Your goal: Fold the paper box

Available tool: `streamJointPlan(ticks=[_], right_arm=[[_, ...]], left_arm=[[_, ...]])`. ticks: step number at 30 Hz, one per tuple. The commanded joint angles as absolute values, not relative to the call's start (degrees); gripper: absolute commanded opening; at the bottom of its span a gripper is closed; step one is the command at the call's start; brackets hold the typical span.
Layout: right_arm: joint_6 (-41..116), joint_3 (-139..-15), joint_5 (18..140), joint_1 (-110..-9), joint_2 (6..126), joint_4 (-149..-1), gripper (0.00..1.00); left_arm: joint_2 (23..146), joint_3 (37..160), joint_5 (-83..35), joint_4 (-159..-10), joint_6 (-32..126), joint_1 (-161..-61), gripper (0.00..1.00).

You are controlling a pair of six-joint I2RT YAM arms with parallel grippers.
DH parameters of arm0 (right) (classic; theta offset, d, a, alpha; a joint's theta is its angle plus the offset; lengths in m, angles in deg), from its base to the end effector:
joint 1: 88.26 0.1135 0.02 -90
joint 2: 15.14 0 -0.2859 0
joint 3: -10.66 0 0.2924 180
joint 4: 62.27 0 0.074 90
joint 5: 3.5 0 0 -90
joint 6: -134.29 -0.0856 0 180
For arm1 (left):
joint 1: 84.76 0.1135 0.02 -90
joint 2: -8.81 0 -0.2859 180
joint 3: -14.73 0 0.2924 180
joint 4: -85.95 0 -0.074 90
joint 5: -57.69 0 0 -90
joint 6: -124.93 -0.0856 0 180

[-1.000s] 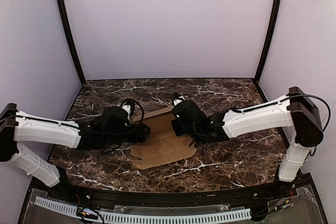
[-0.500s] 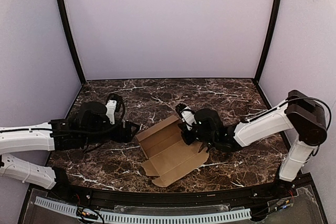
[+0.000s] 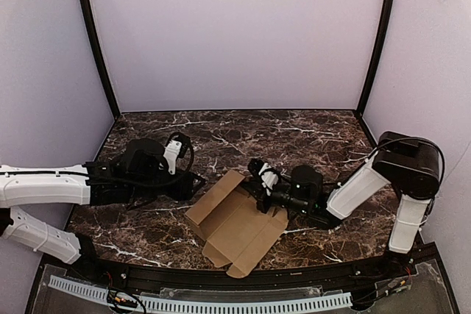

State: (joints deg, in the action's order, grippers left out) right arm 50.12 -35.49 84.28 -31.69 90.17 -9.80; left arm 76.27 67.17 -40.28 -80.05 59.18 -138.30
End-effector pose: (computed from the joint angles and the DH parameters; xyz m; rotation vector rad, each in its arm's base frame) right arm 0.2197 0.3389 0.1196 -0.9248 1.4693 0.6920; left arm 0.2066 -0.2597 0.2248 0.4568 2.0959 -0.6762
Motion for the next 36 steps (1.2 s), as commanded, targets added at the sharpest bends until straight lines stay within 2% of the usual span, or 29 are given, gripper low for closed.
streamJointPlan(ticks=[1,10,14,33,36], right_arm=[[50.93,-35.47,80.39,-32.00,94.55,0.98,0.00],[51.12,-37.71,80.57,-31.97,99.85,1.98,0.00],[50.98,-38.69,80.66,-31.99,102.11,2.93,0.00],[49.51,-39.42,78.47,-32.04,106.92,2.21,0.00],[49.08,-39.56,78.87,-31.98,107.57,2.36,0.07]], left_arm=[[79.55,70.76,-35.09,-84.44,57.83,-138.48,0.47],[85.90,73.55,-30.06,-87.67,57.43,-138.55,0.10],[89.22,74.34,-26.37,-90.30,57.62,-138.54,0.01],[102.39,74.05,-23.81,-98.22,58.79,-138.55,0.00],[102.81,73.49,-23.60,-98.36,59.19,-138.55,0.00]])
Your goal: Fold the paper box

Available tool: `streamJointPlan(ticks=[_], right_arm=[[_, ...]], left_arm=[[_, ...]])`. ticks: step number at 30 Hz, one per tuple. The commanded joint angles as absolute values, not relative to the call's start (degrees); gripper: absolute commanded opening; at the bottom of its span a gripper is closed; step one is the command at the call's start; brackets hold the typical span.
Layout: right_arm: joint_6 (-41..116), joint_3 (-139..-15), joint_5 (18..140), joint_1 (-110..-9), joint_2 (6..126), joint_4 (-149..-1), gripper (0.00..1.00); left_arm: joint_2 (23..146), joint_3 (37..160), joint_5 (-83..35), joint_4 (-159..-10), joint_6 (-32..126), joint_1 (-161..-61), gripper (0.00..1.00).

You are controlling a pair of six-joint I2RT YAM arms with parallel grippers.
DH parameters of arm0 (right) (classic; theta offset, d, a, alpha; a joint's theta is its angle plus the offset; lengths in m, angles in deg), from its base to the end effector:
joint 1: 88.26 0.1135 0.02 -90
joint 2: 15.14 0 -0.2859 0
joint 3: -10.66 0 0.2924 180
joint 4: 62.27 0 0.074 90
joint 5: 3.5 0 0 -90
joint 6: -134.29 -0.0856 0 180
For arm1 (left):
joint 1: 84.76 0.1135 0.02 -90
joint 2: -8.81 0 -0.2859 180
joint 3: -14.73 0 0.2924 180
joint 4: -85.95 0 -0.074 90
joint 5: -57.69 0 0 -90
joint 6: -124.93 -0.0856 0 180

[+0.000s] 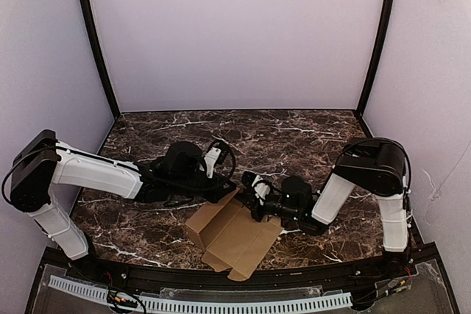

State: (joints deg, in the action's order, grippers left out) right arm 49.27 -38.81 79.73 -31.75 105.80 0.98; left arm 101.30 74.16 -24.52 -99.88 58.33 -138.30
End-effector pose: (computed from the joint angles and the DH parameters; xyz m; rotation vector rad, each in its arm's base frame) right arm 0.2218 0.3536 0.0587 -0.9839 1.4765 0.7614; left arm 0.2395 -0.3436 0.1670 0.6556 2.0857 -0.9455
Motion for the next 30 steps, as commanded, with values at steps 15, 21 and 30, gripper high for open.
streamJointPlan(ticks=[15,21,30], right_arm=[[48.74,-43.27,80.15,-32.02,108.81,0.32,0.22],[49.19,-45.06,80.36,-32.00,109.53,-1.98,0.16],[51.41,-45.03,81.59,-30.83,110.89,-1.22,0.00]], left_arm=[[102.97,72.59,-22.84,-98.23,59.41,-138.47,0.00],[102.44,72.95,-22.81,-97.54,59.12,-138.55,0.00],[102.11,73.75,-22.89,-96.76,59.04,-138.55,0.00]])
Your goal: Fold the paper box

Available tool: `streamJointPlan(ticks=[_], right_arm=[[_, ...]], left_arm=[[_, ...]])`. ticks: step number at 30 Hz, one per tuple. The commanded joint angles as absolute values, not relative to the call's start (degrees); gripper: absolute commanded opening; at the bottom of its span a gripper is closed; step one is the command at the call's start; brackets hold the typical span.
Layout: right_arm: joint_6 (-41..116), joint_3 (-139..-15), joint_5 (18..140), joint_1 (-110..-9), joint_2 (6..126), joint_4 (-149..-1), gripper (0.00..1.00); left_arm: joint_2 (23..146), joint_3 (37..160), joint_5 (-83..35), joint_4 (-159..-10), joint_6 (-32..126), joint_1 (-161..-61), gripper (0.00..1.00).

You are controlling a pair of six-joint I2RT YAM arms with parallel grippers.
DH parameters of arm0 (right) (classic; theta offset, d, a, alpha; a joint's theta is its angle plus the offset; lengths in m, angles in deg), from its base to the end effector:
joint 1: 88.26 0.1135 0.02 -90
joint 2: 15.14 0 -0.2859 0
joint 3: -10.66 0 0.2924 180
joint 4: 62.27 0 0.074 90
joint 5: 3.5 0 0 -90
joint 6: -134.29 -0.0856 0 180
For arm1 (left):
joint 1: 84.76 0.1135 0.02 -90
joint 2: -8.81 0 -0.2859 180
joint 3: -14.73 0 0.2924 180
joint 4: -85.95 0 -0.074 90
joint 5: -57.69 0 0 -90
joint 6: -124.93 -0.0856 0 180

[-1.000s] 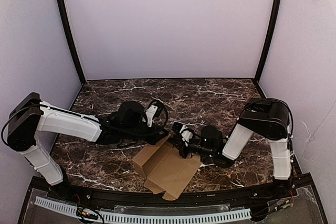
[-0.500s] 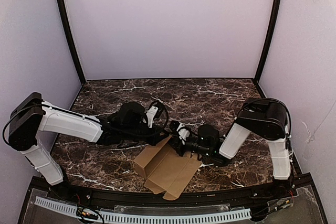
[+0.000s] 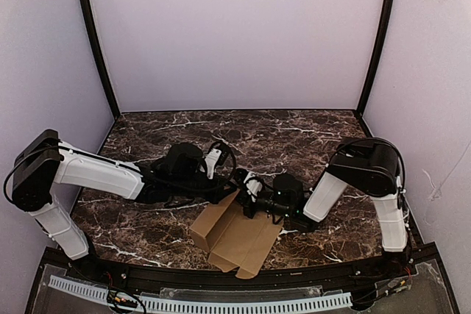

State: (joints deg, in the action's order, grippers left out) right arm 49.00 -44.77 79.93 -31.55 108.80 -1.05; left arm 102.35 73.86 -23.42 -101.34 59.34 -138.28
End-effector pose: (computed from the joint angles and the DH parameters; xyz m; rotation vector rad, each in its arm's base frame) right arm 0.2358 0.3769 0.0584 -0.9731 1.4645 0.7682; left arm 0.2391 -0.3456 0.1613 0.6511 2.0935 -0.9743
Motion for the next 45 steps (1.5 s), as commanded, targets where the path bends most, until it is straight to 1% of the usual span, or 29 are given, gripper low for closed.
streamJointPlan(ticks=[1,3,5,8,11,14,15,16,17,18,29,31,33,35,36,37,39,42,45], right_arm=[[51.41,-45.18,81.70,-30.67,110.96,-1.39,0.00],[51.24,-45.26,82.27,-30.42,111.07,-1.36,0.00],[51.36,-44.94,82.87,-30.19,110.88,-0.97,0.16],[51.86,-43.90,83.14,-30.17,110.15,-0.85,0.22],[52.20,-43.46,83.57,-30.10,110.00,-1.25,0.23],[52.00,-43.58,83.83,-30.12,110.59,-1.08,0.23],[51.95,-43.69,83.85,-30.06,110.73,-1.26,0.21],[51.86,-43.84,83.92,-30.01,110.83,-1.39,0.15],[51.93,-44.03,83.95,-30.02,110.92,-1.61,0.05],[52.08,-44.21,83.95,-29.99,110.89,-1.87,0.00],[53.37,-44.07,85.19,-29.60,110.96,-0.99,0.00],[53.28,-44.14,86.06,-29.55,110.69,-1.34,0.00],[52.98,-44.24,87.64,-29.55,110.31,-2.02,0.00],[52.99,-44.70,89.08,-29.56,109.89,-3.37,0.00],[52.94,-44.84,89.62,-29.60,109.71,-3.90,0.00],[52.94,-44.79,90.30,-29.58,109.48,-4.07,0.00],[52.43,-44.39,91.89,-29.68,109.05,-3.85,0.00],[51.53,-43.99,92.71,-29.88,106.95,-6.19,0.00],[50.47,-44.38,91.54,-30.67,102.72,-13.21,0.00]], left_arm=[[102.14,73.93,-22.85,-96.68,59.07,-138.55,0.00],[102.20,74.31,-22.89,-96.55,59.02,-138.55,0.00],[102.18,74.38,-22.93,-96.53,59.02,-138.53,0.00],[102.15,74.24,-22.98,-96.53,59.09,-138.54,0.00],[102.08,74.12,-23.16,-96.57,59.10,-138.54,0.00],[102.15,74.24,-23.16,-96.77,59.15,-138.51,0.00],[102.10,74.28,-23.12,-96.82,59.22,-138.48,0.00],[102.14,74.29,-23.05,-96.87,59.25,-138.49,0.00],[102.14,74.25,-23.02,-96.88,59.27,-138.52,0.00],[102.15,74.23,-23.00,-96.79,59.32,-138.54,0.00],[100.72,74.27,-23.83,-95.45,59.00,-138.54,0.01],[99.86,74.48,-24.38,-94.64,58.86,-138.54,0.07],[98.70,74.82,-25.02,-93.00,58.49,-138.54,0.18],[97.43,75.35,-26.00,-91.49,58.04,-138.54,0.27],[96.38,75.70,-26.34,-90.93,57.65,-138.50,0.30],[95.88,75.92,-27.08,-89.68,57.41,-138.48,0.36],[94.30,76.67,-28.64,-87.37,56.83,-138.50,0.44],[91.65,77.48,-31.06,-84.11,55.82,-138.50,0.50],[88.27,77.63,-35.26,-79.72,55.49,-138.48,0.54]])
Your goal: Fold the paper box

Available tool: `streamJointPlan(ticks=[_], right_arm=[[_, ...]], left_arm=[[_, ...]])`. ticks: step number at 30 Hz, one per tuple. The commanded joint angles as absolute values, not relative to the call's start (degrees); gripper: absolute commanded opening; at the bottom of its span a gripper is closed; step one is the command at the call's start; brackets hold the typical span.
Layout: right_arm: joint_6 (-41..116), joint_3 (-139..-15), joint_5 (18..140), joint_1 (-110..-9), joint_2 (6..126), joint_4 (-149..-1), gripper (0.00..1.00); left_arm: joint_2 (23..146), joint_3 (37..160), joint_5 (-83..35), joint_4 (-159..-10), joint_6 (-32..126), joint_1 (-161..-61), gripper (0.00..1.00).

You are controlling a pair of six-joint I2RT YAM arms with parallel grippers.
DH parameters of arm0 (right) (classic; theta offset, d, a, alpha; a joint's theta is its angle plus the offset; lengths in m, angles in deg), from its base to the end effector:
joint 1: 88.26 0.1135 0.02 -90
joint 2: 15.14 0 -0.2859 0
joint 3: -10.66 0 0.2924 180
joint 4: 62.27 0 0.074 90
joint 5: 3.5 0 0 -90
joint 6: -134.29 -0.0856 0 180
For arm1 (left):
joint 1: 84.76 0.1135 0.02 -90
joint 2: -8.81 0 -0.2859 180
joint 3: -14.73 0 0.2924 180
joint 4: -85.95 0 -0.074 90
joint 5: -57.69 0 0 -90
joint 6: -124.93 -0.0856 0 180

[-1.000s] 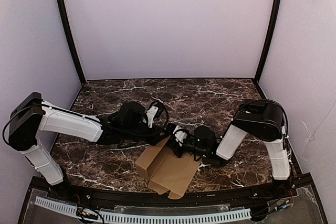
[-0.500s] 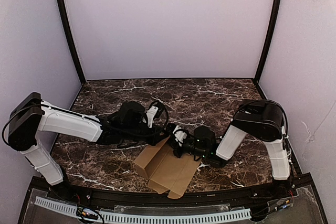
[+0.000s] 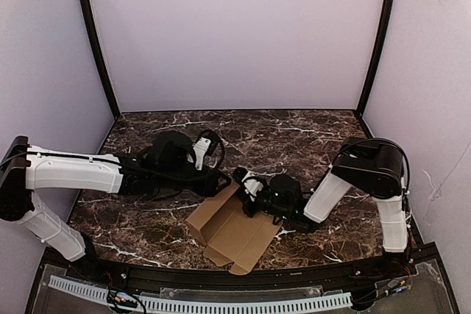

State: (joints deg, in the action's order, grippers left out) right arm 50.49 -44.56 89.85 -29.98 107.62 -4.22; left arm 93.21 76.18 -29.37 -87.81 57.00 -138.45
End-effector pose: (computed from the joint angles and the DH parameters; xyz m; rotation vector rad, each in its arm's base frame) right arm 0.2375 0.3748 0.0574 -0.9101 1.5253 0.6134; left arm 0.2337 -0.3254 0.2062 0.6300 2.1036 -0.8356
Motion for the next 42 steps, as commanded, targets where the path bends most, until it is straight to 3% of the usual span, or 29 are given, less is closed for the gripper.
streamJointPlan(ticks=[1,7,17,25,31,42], right_arm=[[50.00,-44.56,90.30,-31.09,101.17,-16.26,0.00],[50.82,-45.91,82.47,-34.14,91.62,-37.41,0.00],[58.19,-56.89,74.26,-38.69,79.58,-82.52,0.00],[67.96,-70.54,78.82,-38.70,82.73,-114.57,0.00],[74.36,-78.26,86.24,-38.65,87.81,-128.04,0.00],[82.57,-89.67,96.92,-36.15,99.03,-137.78,0.00]], left_arm=[[87.56,77.59,-36.16,-78.68,55.39,-138.47,0.55],[79.06,76.47,-45.88,-71.19,55.82,-138.49,0.58],[69.96,73.90,-48.60,-66.19,54.75,-138.55,0.61],[68.89,71.23,-47.57,-67.71,54.76,-138.50,0.61],[68.95,70.25,-46.70,-68.68,54.33,-138.52,0.61],[66.98,69.52,-45.99,-67.61,53.87,-138.51,0.61]])
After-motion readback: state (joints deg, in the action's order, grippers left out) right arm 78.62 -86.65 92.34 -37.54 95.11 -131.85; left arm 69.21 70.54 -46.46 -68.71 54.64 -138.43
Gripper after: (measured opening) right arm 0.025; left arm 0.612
